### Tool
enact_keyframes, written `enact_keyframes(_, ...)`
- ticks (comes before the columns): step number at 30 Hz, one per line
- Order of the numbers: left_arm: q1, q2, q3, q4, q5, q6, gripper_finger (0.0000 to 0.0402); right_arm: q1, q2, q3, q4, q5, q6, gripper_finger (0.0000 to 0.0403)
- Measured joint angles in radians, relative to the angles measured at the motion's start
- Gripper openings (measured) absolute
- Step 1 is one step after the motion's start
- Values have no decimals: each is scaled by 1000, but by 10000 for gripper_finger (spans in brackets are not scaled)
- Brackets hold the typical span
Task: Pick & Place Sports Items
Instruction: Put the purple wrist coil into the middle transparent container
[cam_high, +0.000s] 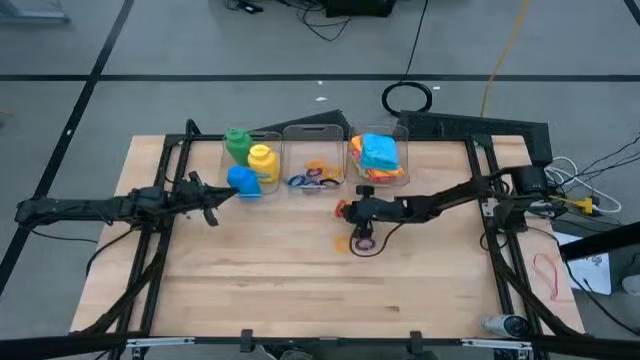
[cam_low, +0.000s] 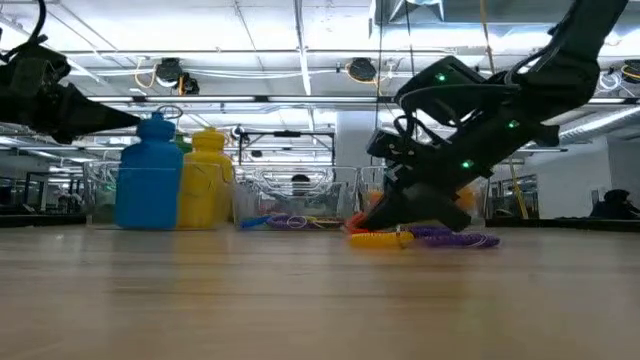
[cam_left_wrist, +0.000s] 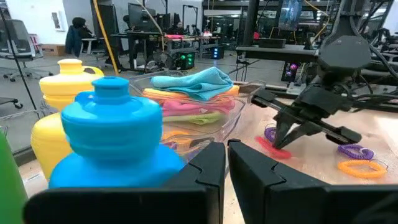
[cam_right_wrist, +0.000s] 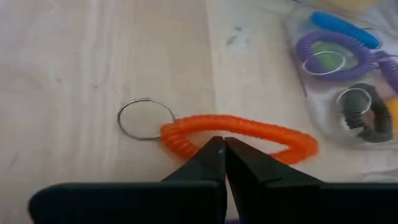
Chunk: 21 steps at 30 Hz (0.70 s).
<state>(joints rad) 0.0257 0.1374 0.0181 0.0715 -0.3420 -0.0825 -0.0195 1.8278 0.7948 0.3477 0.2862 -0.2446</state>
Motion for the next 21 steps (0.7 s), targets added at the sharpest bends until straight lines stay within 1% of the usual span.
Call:
enact_keyframes(14, 0, 0, 0, 0, 0, 0, 21, 202, -14, 0, -32, -27, -2, 0)
enact_keyframes(18, 0, 0, 0, 0, 0, 0, 21, 240, -48, -3, -55, -33, -2, 0)
enact_keyframes(21, 0, 0, 0, 0, 0, 0, 21, 258, -88, -3, -59, -17, 0, 0)
